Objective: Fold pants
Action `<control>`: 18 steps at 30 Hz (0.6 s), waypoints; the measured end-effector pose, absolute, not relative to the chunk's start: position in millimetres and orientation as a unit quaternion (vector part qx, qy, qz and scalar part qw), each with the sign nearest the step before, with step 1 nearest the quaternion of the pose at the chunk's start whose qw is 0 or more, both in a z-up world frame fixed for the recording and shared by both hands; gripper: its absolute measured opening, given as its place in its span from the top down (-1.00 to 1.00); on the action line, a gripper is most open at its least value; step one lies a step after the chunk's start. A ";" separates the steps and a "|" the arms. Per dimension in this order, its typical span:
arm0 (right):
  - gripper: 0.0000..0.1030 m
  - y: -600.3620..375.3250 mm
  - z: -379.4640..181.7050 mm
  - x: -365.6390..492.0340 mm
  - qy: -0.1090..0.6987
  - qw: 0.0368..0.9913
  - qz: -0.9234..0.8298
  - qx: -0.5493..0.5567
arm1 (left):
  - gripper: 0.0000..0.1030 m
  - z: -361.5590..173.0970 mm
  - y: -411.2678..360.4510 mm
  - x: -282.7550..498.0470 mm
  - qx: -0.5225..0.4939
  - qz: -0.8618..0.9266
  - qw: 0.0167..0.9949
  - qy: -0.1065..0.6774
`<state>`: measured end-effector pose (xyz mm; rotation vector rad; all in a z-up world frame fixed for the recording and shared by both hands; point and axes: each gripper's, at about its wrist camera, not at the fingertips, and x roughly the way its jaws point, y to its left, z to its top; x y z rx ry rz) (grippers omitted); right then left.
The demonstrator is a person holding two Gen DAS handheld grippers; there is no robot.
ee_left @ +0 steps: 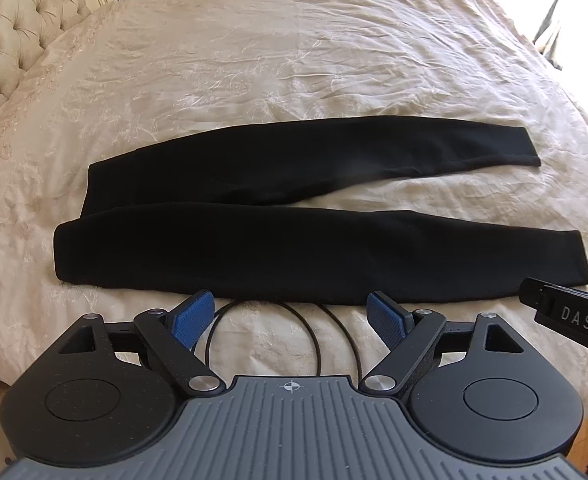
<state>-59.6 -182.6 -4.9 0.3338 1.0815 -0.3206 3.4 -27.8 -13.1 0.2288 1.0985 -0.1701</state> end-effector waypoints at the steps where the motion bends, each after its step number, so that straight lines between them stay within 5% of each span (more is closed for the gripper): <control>1: -0.02 -183.4 -5.5 -58.8 0.511 0.831 -0.152 0.158 | -0.61 -13.3 -28.3 3.2 0.110 -0.081 0.843 0.520; 18: -0.03 -174.8 -6.2 -55.2 0.524 0.832 -0.143 0.115 | -0.62 -14.4 -30.6 1.5 0.119 -0.067 0.844 0.518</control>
